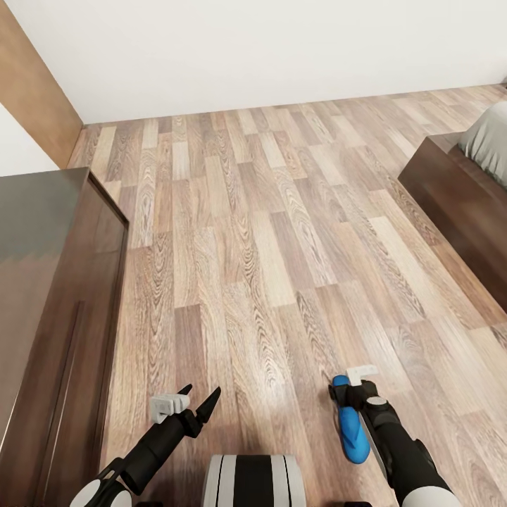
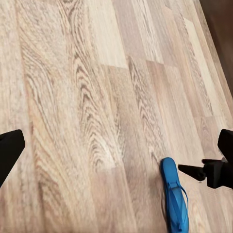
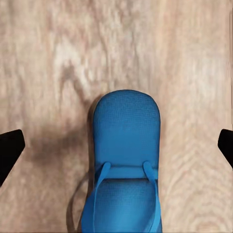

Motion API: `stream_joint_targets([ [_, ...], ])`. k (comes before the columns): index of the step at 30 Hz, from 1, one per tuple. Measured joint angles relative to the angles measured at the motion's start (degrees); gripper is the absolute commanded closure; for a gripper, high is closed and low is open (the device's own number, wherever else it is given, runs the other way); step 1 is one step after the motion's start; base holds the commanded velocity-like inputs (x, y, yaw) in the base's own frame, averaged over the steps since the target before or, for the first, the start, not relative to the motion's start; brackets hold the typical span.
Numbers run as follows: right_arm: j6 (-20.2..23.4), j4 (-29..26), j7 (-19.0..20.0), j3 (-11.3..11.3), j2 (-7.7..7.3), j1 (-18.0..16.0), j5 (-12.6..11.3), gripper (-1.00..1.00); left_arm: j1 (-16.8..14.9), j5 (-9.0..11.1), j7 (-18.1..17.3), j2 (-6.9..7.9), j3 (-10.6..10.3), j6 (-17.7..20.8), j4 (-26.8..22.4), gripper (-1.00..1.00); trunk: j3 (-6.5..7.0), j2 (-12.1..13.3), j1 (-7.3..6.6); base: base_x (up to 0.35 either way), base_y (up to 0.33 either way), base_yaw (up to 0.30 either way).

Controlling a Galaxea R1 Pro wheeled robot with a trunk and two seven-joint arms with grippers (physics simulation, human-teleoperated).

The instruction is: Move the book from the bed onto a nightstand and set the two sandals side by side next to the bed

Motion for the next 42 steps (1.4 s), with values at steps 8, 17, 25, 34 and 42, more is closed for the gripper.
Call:
stream_joint_targets([
  [8,-0.9,0.0,0.0,-0.1,0.0,0.0,0.0,-1.0,0.0,0.0,0.0,0.0,0.0,0.0,0.0,-1.0,0.0,0.0,0.0,0.0,0.0,0.0],
  [17,-0.7,0.0,0.0,-0.2,0.0,0.0,0.0,-1.0,0.0,0.0,0.0,0.0,0.0,0.0,0.0,-1.0,-1.32,-0.1,0.16,0.0,0.0,0.0],
  [25,-0.7,0.0,0.0,-0.2,0.0,0.0,-0.1,-1.0,0.0,0.0,0.0,0.0,0.0,0.0,0.0,-1.0,-3.1,-0.2,0.36,0.0,0.0,0.0],
  [34,-0.6,0.0,0.0,-0.2,0.0,0.0,-0.1,-1.0,0.0,0.0,0.0,0.0,0.0,0.0,0.0,-1.0,-5.09,-0.3,0.6,0.0,0.0,0.0],
  [42,-0.6,0.0,0.0,-0.2,0.0,0.0,-0.1,-1.0,0.0,0.0,0.0,0.0,0.0,0.0,0.0,-1.0,-6.86,-0.4,0.8,0.0,0.0,0.0],
])
